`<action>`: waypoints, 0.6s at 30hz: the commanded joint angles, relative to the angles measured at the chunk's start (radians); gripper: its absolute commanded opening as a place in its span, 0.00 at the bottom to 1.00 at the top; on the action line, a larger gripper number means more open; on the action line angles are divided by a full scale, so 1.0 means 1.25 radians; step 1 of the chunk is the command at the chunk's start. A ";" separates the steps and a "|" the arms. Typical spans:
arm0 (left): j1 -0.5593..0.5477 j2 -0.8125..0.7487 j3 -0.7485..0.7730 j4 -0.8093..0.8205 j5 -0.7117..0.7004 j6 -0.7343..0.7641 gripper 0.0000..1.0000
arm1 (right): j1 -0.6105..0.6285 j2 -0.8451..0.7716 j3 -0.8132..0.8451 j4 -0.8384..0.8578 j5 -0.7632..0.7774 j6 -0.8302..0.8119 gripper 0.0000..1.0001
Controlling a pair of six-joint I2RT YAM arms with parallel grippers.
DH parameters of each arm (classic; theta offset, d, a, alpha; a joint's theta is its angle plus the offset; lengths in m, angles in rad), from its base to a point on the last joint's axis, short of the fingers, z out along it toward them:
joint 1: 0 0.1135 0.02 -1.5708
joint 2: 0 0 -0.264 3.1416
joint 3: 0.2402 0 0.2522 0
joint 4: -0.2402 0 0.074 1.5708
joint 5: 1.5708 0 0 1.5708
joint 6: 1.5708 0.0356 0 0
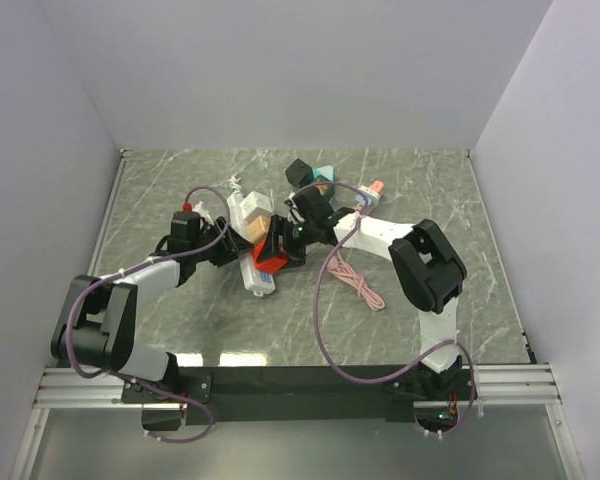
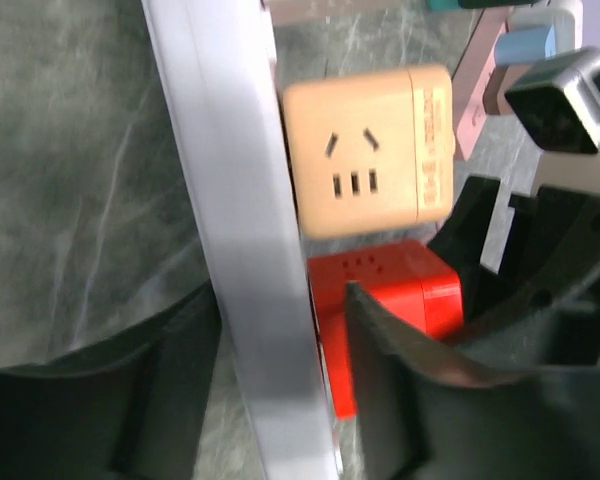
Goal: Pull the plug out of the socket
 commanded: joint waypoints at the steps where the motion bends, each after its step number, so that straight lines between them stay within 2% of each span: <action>1: -0.014 0.041 0.022 0.032 0.011 0.005 0.51 | 0.004 -0.031 0.019 0.089 -0.086 0.022 0.00; 5: -0.015 0.068 0.020 0.041 0.004 0.005 0.36 | 0.004 -0.029 0.022 0.081 -0.088 0.010 0.00; 8: -0.019 0.084 0.020 0.041 0.001 0.012 0.22 | 0.005 -0.029 0.026 0.068 -0.081 -0.001 0.00; 9: -0.019 0.090 0.021 0.041 -0.002 0.018 0.13 | 0.002 -0.027 0.030 0.059 -0.076 -0.006 0.00; 11: -0.020 0.094 0.022 0.026 -0.027 0.026 0.03 | -0.002 -0.031 0.038 0.024 -0.042 -0.023 0.00; 14: -0.020 0.098 0.027 -0.018 -0.084 0.042 0.01 | -0.023 -0.052 0.042 -0.046 0.017 -0.048 0.00; 18: -0.020 0.099 0.034 -0.048 -0.130 0.050 0.01 | -0.061 -0.123 -0.003 -0.060 0.112 -0.083 0.00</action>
